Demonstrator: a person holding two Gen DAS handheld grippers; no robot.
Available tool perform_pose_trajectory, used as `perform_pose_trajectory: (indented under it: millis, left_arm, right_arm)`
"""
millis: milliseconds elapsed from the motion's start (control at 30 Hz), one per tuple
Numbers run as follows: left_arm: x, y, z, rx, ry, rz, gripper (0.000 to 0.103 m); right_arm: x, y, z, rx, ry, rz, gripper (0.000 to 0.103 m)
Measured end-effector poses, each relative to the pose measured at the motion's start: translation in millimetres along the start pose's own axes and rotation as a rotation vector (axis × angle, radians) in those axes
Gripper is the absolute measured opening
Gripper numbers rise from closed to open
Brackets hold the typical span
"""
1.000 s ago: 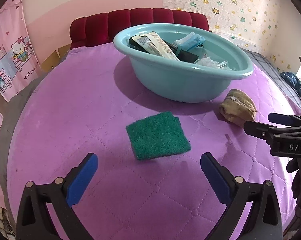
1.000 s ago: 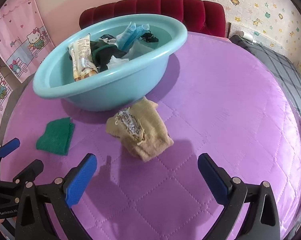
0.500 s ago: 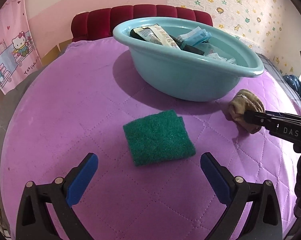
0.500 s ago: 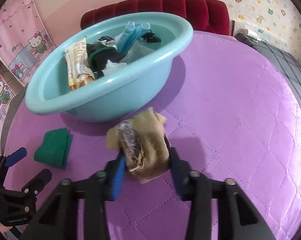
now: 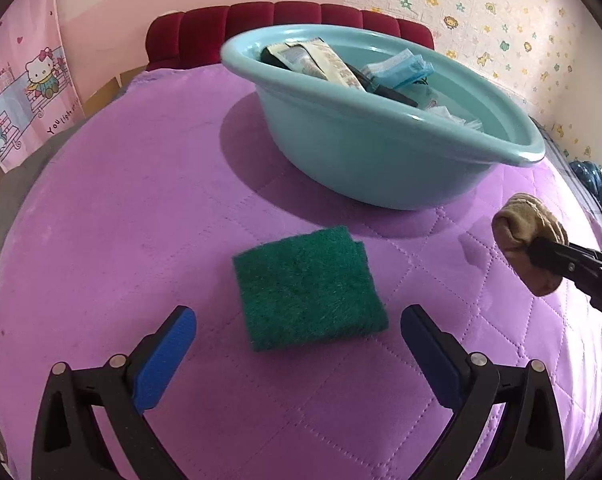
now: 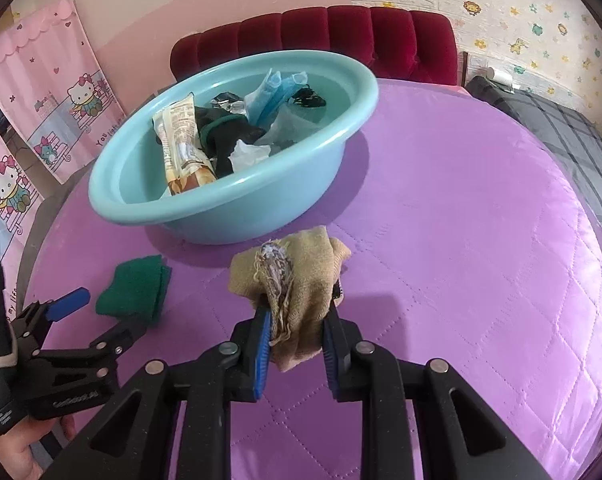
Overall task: Organize soft objects
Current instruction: 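Grasp the tan sock with the right tool while the left tool grasps the green pad, then carry the green pad and tan sock over the teal basin and release both inside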
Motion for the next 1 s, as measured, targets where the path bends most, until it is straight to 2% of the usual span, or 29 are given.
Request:
perform_pose_trajectory:
  millis: [233, 300, 333, 367, 400, 433, 467, 633, 1000]
  left_arm:
    - [-6, -13, 12, -0.042, -0.014, 0.026, 0.103]
    - [-12, -15, 13, -0.053, -0.023, 0.015, 0.098]
    - [-14, -14, 14, -0.058, -0.027, 0.01, 0.082]
    - [-15, -14, 14, -0.06, -0.031, 0.006, 0.053]
    - [-15, -13, 14, -0.064, -0.037, 0.004, 0.039]
    - [-14, -13, 16, -0.069, -0.025, -0.001, 0.021]
    - [-14, -13, 18, -0.069, -0.005, -0.007, 0.011]
    - [-5, -9, 28, -0.077, 0.047, -0.03, 0.009]
    - [29, 5, 35, -0.076, 0.08, -0.073, 0.009]
  right_arm:
    - [2, 8, 4, -0.011, 0.01, -0.001, 0.023]
    - [3, 9, 5, -0.014, 0.008, 0.0, 0.024]
    - [3, 9, 5, -0.015, 0.01, 0.0, 0.024]
    - [3, 10, 4, -0.014, 0.01, 0.0, 0.024]
    - [2, 10, 4, -0.014, 0.011, 0.0, 0.024]
    - [2, 10, 3, -0.013, 0.012, -0.003, 0.024]
    - [1, 11, 3, -0.014, 0.011, -0.005, 0.024]
    - [2, 12, 2, -0.019, 0.01, -0.012, 0.024]
    - [15, 19, -11, -0.016, -0.012, -0.048, 0.024]
Point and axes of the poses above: each gripper's, at about its wrist camera, not at the fingertips, and x roughly against the way its jaws point, z to its right, y to its underside, the point moved 7 cm from there along -x, roughly the way its jaws point, and after that the axes turned 8 degrees about x, right-handed, at the moved point
